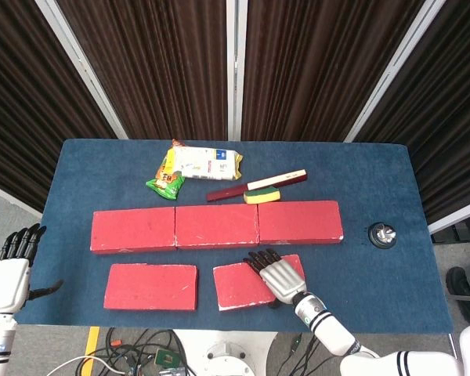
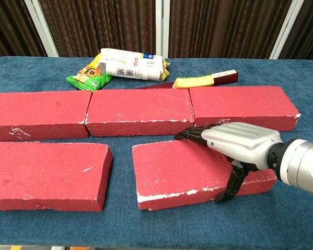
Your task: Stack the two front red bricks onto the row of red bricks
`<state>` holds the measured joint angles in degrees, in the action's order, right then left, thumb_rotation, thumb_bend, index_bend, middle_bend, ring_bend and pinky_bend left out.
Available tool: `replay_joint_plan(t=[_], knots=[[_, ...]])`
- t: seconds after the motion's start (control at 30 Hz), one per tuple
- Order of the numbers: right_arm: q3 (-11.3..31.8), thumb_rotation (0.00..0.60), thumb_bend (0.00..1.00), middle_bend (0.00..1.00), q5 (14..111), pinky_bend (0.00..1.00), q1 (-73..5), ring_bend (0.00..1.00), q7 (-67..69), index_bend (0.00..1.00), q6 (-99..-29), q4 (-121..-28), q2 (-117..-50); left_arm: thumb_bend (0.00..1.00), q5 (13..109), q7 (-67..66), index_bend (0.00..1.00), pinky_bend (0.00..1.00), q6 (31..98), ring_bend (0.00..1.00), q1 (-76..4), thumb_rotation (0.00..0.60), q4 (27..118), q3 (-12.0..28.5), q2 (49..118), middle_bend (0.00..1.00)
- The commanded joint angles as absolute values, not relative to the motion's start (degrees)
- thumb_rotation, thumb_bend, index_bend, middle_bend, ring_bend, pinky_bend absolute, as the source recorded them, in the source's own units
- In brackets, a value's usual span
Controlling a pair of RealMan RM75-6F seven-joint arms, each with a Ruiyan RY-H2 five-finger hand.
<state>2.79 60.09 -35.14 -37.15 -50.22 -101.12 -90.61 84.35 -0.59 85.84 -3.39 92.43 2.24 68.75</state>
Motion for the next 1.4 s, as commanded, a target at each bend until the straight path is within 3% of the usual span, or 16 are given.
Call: replay_joint_plan(t=[0.03, 0.37, 0.53, 0.9, 1.17, 1.4], knots=[[2.6, 0.600, 0.00, 0.00, 59.4, 0.00, -35.7, 0.00, -36.9, 0.00, -50.4, -100.7, -91.2, 0.00, 84.3, -0.4, 0.00, 0.00, 85.7, 0.00, -3.4, 0.600, 92.3, 2.2, 68.8, 0.00], [1.3, 0.600, 0.00, 0.02, 59.7, 0.00, -36.5, 0.00, -35.9, 0.00, -52.0, -99.7, -91.9, 0.00, 84.3, 0.2, 0.00, 0.00, 85.8, 0.00, -3.3, 0.600, 92.0, 2.2, 68.9, 0.00], [1.0, 0.600, 0.06, 0.10, 60.7, 0.12, -36.5, 0.06, -34.9, 0.00, -53.2, -99.7, -91.7, 0.00, 84.5, 0.3, 0.00, 0.00, 86.0, 0.00, -3.2, 0.600, 91.7, 2.2, 69.1, 0.00], [0.5, 0.600, 0.09, 0.16, 65.1, 0.16, -35.7, 0.11, -30.4, 0.00, -55.2, -102.7, -88.4, 0.00, 84.6, 0.3, 0.00, 0.00, 86.1, 0.00, -3.1, 0.600, 91.8, 2.2, 69.1, 0.00], [5.6, 0.600, 0.09, 0.16, 66.7, 0.15, -36.9, 0.11, -27.1, 0.00, -57.0, -106.7, -82.6, 0.00, 84.6, 0.8, 0.00, 0.00, 86.0, 0.00, -3.1, 0.600, 91.5, 2.1, 68.9, 0.00], [12.4, 0.600, 0.08, 0.16, 58.8, 0.14, -43.0, 0.11, -27.0, 0.00, -52.7, -99.4, -84.1, 0.00, 84.6, 1.8, 0.00, 0.00, 86.0, 0.00, -3.0, 0.600, 91.4, 2.1, 68.6, 0.00]])
